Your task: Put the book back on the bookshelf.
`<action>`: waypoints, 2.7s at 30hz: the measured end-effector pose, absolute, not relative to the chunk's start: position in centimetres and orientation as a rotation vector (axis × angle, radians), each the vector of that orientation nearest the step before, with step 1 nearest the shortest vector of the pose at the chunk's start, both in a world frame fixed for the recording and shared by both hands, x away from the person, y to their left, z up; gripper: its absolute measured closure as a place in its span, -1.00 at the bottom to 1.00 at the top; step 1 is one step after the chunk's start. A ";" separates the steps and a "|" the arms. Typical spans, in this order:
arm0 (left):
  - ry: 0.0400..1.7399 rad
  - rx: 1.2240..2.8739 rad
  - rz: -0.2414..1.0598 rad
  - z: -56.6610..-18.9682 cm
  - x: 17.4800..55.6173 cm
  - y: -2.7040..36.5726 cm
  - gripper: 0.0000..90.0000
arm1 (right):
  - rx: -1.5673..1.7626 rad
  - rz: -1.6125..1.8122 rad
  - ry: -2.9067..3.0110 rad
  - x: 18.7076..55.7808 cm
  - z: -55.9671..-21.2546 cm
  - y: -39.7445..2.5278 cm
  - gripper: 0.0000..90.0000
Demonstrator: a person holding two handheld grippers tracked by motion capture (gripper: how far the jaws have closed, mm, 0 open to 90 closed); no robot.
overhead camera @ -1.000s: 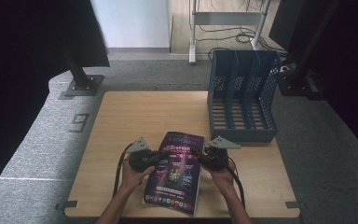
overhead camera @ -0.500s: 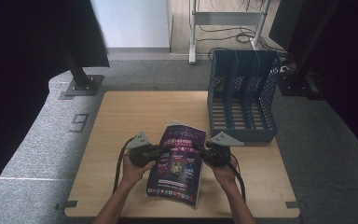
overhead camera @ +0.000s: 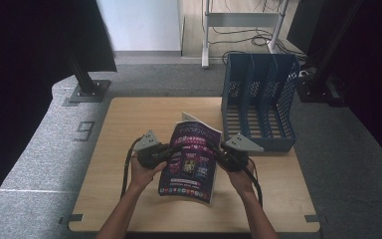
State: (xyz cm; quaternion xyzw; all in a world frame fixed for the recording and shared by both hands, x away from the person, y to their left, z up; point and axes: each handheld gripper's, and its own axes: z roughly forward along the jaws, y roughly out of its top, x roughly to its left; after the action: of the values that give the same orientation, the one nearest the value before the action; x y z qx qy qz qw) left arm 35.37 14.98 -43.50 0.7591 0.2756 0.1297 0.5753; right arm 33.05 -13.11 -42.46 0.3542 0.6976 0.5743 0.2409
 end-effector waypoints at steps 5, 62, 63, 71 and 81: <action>0.624 1.781 0.321 -43.9 34.8 15.2 0.92 | 0.916 1.571 1.901 32.3 -42.1 -13.1 0.75; 0.722 1.764 0.283 -46.2 35.9 16.7 -0.09 | 0.637 1.706 2.031 28.8 -42.0 -12.4 0.78; 0.723 1.762 0.283 -46.2 35.9 16.7 -0.07 | 0.639 1.695 2.037 28.8 -41.9 -12.4 0.76; 0.705 1.749 0.274 -46.0 35.8 16.6 0.02 | 0.683 1.570 2.079 29.1 -41.5 -11.5 0.71; 0.693 1.756 0.283 -45.9 35.5 16.4 0.03 | 0.757 1.531 2.092 29.9 -41.7 -11.2 0.74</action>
State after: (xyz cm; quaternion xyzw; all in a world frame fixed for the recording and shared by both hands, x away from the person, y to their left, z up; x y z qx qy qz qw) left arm 35.48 16.38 -45.85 0.7507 0.2961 0.1211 0.5780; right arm 29.87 -11.17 -41.67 0.2736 0.7559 0.5531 0.2185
